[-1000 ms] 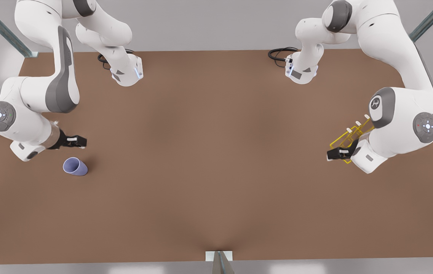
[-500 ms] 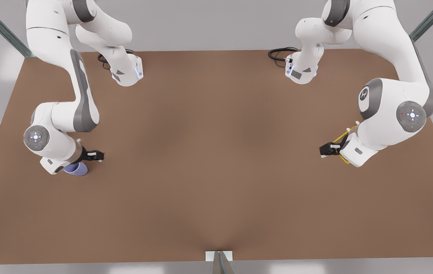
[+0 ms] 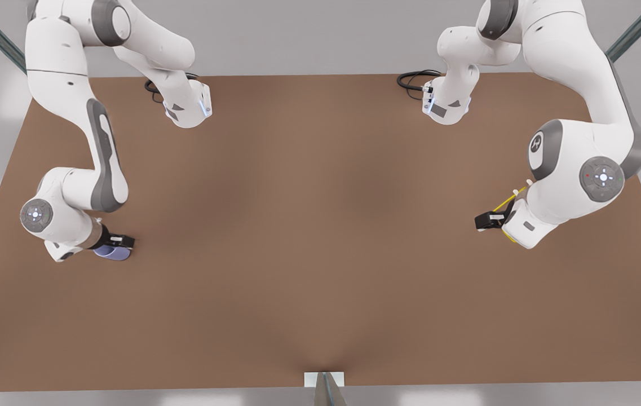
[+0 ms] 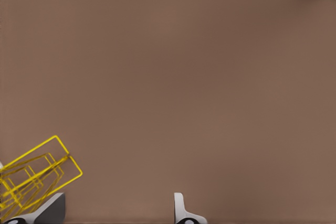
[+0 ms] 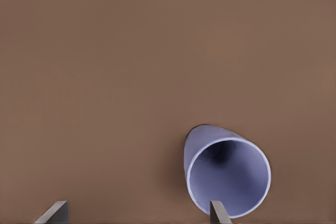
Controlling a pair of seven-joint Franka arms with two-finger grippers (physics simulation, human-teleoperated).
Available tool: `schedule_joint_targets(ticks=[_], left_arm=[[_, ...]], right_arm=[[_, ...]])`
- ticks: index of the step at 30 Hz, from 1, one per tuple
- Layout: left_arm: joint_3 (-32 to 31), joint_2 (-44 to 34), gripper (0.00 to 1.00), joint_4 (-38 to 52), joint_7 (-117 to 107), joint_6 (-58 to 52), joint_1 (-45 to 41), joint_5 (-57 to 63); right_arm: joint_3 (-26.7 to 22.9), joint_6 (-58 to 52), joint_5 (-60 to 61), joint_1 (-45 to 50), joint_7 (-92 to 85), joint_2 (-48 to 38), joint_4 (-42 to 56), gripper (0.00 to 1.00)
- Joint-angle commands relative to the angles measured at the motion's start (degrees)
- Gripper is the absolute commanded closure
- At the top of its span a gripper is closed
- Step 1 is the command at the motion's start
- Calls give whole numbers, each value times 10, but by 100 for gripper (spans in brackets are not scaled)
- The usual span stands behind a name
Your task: Place the cup on the cup holder
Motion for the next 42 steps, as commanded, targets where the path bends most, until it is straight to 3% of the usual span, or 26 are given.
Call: schedule_joint_targets(ticks=[1, 15, 17, 18, 33, 38, 40, 42], left_arm=[[0, -2, 0, -4, -16, -5, 0, 7], [-1, 5, 0, -14, -16, -5, 0, 7], [-1, 5, 0, -14, -15, -5, 0, 9], [-1, 5, 0, -14, -16, -4, 0, 9], [1, 6, 0, -14, -15, -5, 0, 15], [1, 6, 0, -14, -15, -6, 0, 22], [1, 6, 0, -14, -15, -6, 0, 24], [2, 6, 0, -14, -15, -4, 0, 25]], right_arm=[[0, 63, 1, -9, -51, 1, -17, 0], [1, 89, 4, -42, -75, 68, -30, 0], [0, 88, 4, -40, -74, 82, -12, 58], [0, 89, 3, -41, -74, 82, -7, 79], [7, 54, 13, -36, -67, 59, 3, 79], [114, -98, 142, -35, 53, 57, 96, 79], [187, -102, 204, -35, 151, 58, 107, 79], [207, -75, 339, 2, 191, 74, 121, 79]])
